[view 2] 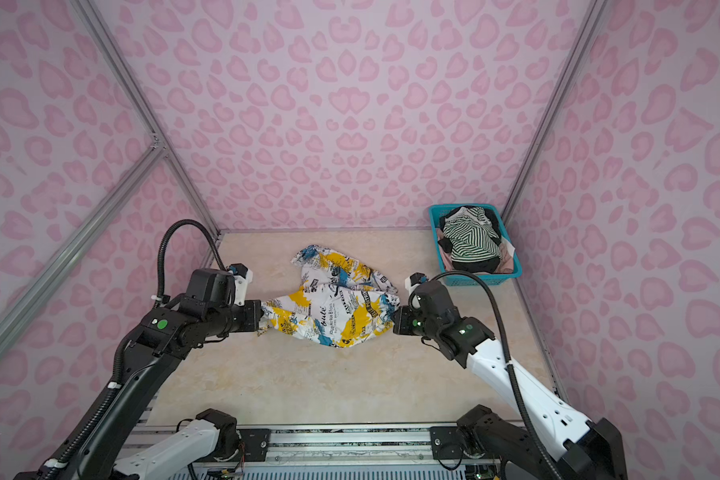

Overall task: Fold and stack the mixed laundry pile
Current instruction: 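Lift the printed garment high with both grippers, stretching it between them, then lower the garment with both grippers, laying it flat nearer the robot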

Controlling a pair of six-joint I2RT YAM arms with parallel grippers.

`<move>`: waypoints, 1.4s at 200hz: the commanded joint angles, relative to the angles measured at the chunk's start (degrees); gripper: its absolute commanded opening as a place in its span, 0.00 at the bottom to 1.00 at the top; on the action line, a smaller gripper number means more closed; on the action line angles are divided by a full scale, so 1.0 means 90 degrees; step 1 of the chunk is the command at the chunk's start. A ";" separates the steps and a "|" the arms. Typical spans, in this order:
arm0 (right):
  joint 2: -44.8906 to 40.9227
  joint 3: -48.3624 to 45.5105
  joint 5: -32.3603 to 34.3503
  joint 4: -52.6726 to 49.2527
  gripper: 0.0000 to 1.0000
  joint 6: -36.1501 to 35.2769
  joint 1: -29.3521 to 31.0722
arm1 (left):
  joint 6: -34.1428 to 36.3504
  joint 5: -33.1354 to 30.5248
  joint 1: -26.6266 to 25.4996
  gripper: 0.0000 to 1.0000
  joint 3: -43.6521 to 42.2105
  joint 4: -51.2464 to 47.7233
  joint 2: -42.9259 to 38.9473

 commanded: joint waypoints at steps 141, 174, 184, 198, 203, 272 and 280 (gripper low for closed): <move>0.3864 0.6215 -0.1599 -0.0991 0.00 -0.2005 -0.1232 | 0.0488 -0.1031 0.0297 0.02 0.4000 0.1087 0.2813; 0.5300 1.0164 -0.2029 -0.2123 0.00 -0.2348 -0.1155 | 0.1055 -0.1267 0.0370 0.02 0.7318 0.0387 0.4091; 0.5436 1.0725 -0.2076 -0.2270 0.00 -0.2465 -0.1146 | 0.1228 -0.1390 0.0381 0.02 0.7726 0.0383 0.4170; 0.5260 1.0657 -0.2051 -0.2273 0.00 -0.2665 -0.1151 | 0.1472 -0.1478 0.0392 0.02 0.7661 0.0523 0.4003; 0.5104 1.0349 -0.2041 -0.2215 0.00 -0.2746 -0.1159 | 0.1527 -0.1514 0.0398 0.02 0.7512 0.0559 0.3893; 0.2269 0.3331 -0.1658 -0.0783 0.00 -0.2860 -0.1366 | 0.1635 -0.0198 0.0400 0.02 0.1662 0.1485 0.0749; 0.2110 0.2762 -0.1614 -0.0813 0.00 -0.2765 -0.1378 | 0.1527 0.0101 0.0396 0.02 0.1152 0.1358 0.0474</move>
